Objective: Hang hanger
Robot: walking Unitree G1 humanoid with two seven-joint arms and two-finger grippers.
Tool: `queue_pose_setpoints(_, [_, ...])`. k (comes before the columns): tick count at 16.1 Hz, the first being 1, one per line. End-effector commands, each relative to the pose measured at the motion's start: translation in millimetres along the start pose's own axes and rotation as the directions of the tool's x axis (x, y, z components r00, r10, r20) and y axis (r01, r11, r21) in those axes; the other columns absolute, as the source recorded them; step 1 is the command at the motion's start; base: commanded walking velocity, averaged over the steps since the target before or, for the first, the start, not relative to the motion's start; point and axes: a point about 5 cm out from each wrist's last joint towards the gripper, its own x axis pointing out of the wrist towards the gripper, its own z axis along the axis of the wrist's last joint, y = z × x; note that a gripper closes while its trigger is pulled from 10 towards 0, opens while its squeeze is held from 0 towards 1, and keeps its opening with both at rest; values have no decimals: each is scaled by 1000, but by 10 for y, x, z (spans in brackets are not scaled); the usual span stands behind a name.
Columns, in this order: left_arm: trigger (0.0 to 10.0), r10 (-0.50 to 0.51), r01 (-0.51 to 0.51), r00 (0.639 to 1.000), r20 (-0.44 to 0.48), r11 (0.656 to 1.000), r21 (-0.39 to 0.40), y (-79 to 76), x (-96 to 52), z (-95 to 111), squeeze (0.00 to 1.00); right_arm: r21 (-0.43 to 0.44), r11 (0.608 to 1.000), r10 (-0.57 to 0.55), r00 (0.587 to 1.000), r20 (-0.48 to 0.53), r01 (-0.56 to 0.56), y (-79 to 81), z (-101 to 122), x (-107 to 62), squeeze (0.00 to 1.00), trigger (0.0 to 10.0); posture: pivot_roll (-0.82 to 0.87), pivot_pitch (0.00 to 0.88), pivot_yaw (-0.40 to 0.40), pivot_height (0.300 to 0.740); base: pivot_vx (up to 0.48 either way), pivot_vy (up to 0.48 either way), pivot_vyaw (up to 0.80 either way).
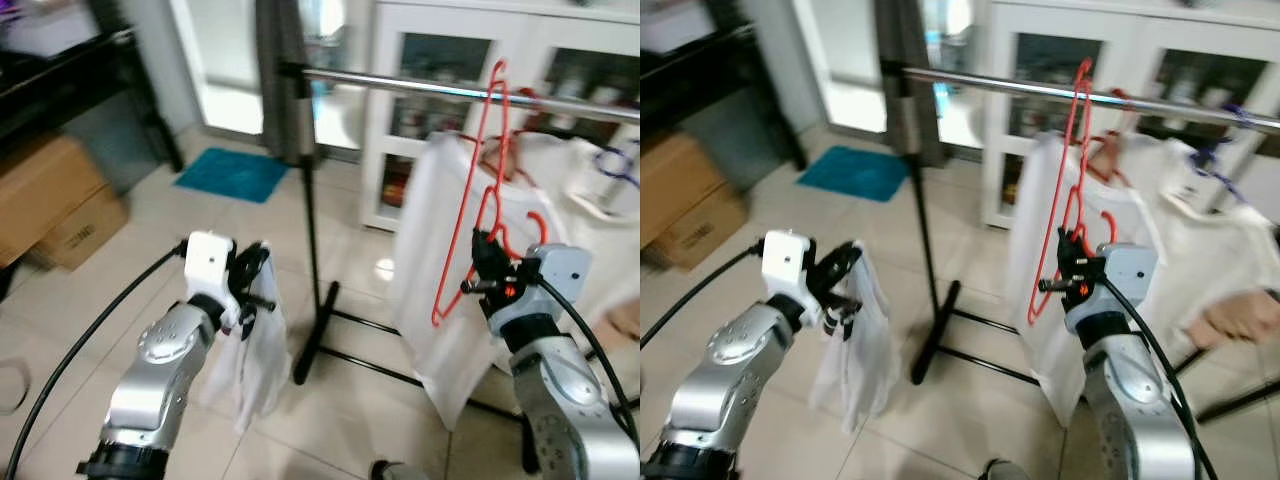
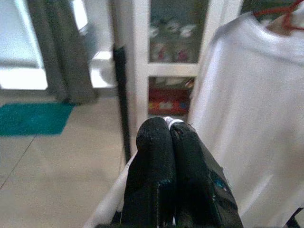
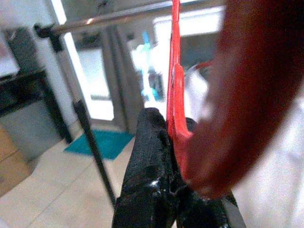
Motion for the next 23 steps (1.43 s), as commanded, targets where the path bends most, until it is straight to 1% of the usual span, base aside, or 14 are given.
queue_pose_setpoints(1, [10000, 22, -23, 999, 38, 1000, 14, 25, 17, 79, 0, -20, 1000, -14, 999, 51, 15, 43, 54, 25, 0, 10000, -113, 0, 83, 740, 0, 0, -800])
queue_pose_setpoints(3, [10000, 31, -31, 997, 72, 1000, -5, -1, 45, 121, 0, 44, 999, 20, 998, 51, -22, 123, 38, 46, 0, 10000, -112, 0, 83, 740, 0, 0, -800])
queue_pose_setpoints(5, [10000, 16, -16, 996, 87, 1000, 4, -30, 58, 144, 0, 16, 1000, -8, 997, 71, 7, 100, 48, 58, 0, 10000, -110, 0, 84, 740, 0, 0, -800])
queue_pose_setpoints(6, [10000, 21, -22, 995, 93, 1000, 11, -32, 65, 150, 0, 8, 999, -36, 994, 103, 35, 78, 67, 67, 0, 10000, -110, 0, 84, 740, 0, 0, -800])
queue_pose_setpoints(7, [10000, 15, -15, 995, 101, 1000, 6, -48, 70, 152, 0, 27, 998, -56, 991, 120, 53, 62, 70, 75, 0, 10000, -110, 0, 85, 740, 0, 0, -800])
queue_pose_setpoints(11, [10000, 5, -5, 994, 108, 1000, 0, -61, 70, 155, 0, 21, 999, -40, 993, 112, 38, 94, 55, 74, 0, 10000, -110, 0, 89, 740, 0, 0, -800])
queue_pose_setpoints(13, [10000, -34, 34, 998, 57, 999, -3, -81, 55, 125, 0, 2, 999, -39, 995, 88, 39, 100, 25, 86, 0, 10000, -110, 0, 91, 740, 0, 0, -800])
queue_pose_setpoints(14, [10000, -82, 82, 996, 21, 997, 7, -104, 40, 101, 0, -17, 999, -26, 999, 35, 27, 117, -27, 96, 0, 10000, -110, 0, 91, 740, 0, 0, -800])
queue_pose_setpoints(15, [10000, -99, 99, 995, 13, 994, 36, -99, 25, 94, 0, 10, 1000, 10, 1000, 11, -10, 154, -43, 91, 0, 10000, -109, 0, 90, 740, 0, 0, -800])
queue_pose_setpoints(16, [10000, -99, 98, 995, 13, 994, 42, -95, 21, 94, 0, 17, 1000, 20, 1000, 13, -20, 165, -38, 89, 0, 10000, -109, 0, 90, 740, 0, 0, -800])
queue_pose_setpoints(17, [10000, -90, 90, 996, 8, 995, 44, -74, 18, 92, 0, -42, 999, 8, 1000, 19, -8, 149, -11, 91, 0, 10000, -108, 0, 86, 740, 0, 0, -800])
queue_pose_setpoints(19, [10000, -87, 86, 996, 4, 994, 62, -62, 17, 96, 0, -39, 999, 12, 1000, 25, -11, 125, 46, 93, 0, 10000, -109, 0, 83, 740, 0, 0, -800])
queue_pose_setpoints(20, [10000, -87, 87, 996, 0, 994, 72, -61, 14, 99, 0, -16, 999, 44, 999, 15, -44, 140, 59, 80, 0, 10000, -111, 0, 81, 740, 0, 0, -800])
queue_pose_setpoints(23, [10000, -99, 99, 995, -6, 992, 79, -80, -6, 89, 0, -20, 997, 75, 997, -13, -75, 174, 65, 14, 0, 10000, -120, 0, 75, 740, 0, 0, -800])
